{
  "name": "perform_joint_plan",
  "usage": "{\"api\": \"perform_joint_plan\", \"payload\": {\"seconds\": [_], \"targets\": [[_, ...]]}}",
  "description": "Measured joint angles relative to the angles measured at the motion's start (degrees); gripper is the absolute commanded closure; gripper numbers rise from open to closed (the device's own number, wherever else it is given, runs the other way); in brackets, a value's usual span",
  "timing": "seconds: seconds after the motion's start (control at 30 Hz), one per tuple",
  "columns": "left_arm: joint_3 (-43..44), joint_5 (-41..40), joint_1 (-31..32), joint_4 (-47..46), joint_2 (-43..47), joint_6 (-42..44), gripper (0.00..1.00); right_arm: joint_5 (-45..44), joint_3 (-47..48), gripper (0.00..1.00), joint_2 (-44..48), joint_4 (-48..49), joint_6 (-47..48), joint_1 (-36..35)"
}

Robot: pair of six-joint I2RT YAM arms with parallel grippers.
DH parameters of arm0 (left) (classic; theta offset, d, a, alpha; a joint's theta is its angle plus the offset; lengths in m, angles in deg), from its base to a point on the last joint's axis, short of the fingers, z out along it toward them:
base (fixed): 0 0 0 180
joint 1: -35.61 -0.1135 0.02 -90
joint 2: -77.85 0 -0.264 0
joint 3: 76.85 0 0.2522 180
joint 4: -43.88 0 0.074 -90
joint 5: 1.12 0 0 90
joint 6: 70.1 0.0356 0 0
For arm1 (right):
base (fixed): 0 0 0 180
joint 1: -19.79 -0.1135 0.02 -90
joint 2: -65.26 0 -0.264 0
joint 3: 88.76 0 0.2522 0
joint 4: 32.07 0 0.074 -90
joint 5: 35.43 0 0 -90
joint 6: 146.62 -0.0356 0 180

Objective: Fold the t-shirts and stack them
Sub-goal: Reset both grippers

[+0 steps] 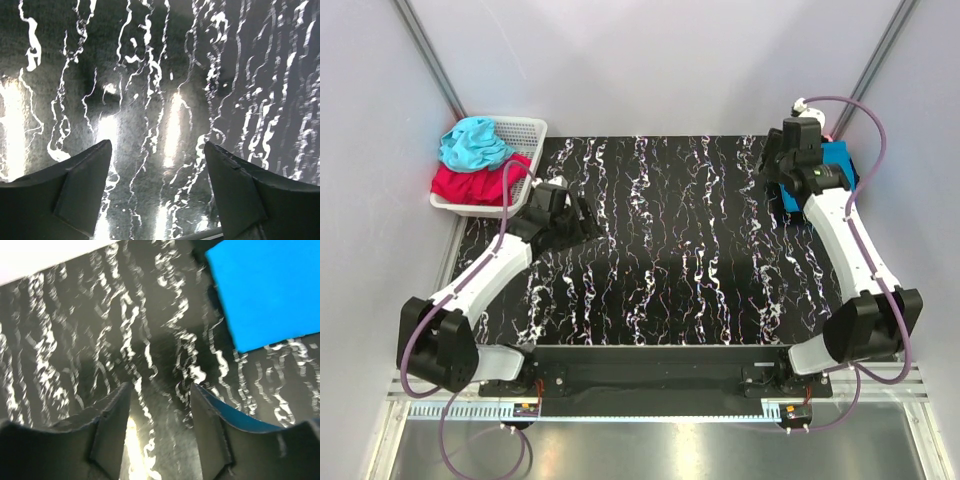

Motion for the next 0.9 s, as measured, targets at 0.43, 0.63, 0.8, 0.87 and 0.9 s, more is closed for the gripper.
{"api": "perform_joint_plan", "payload": {"seconds": [0.43,0.63,0.8,0.87,0.9], "targets": [[-1.27,-6.23,5.57,2.38,0.22,2.51,0.01,4.24,-10.29,0.33,-4.85,-1.25,-1.86,-4.55],[0.04,-8.83,7.52,2.78,0.2,3.19,0.01,4.26,-12.26,0.32,-4.72,-1.11,-2.03,-4.92],[0.74,-10.05,8.5,2.78,0.17,3.32,0.01,4.42,-12.74,0.62,-4.68,-0.92,-1.7,-5.25],[0.74,-10.34,8.7,2.82,0.11,3.32,0.01,4.68,-12.87,0.55,-4.66,-0.48,-2.01,-5.4],[0.74,-10.49,8.81,2.86,0.02,3.32,0.01,4.79,-12.96,0.41,-4.66,-0.31,-2.14,-5.46]]}}
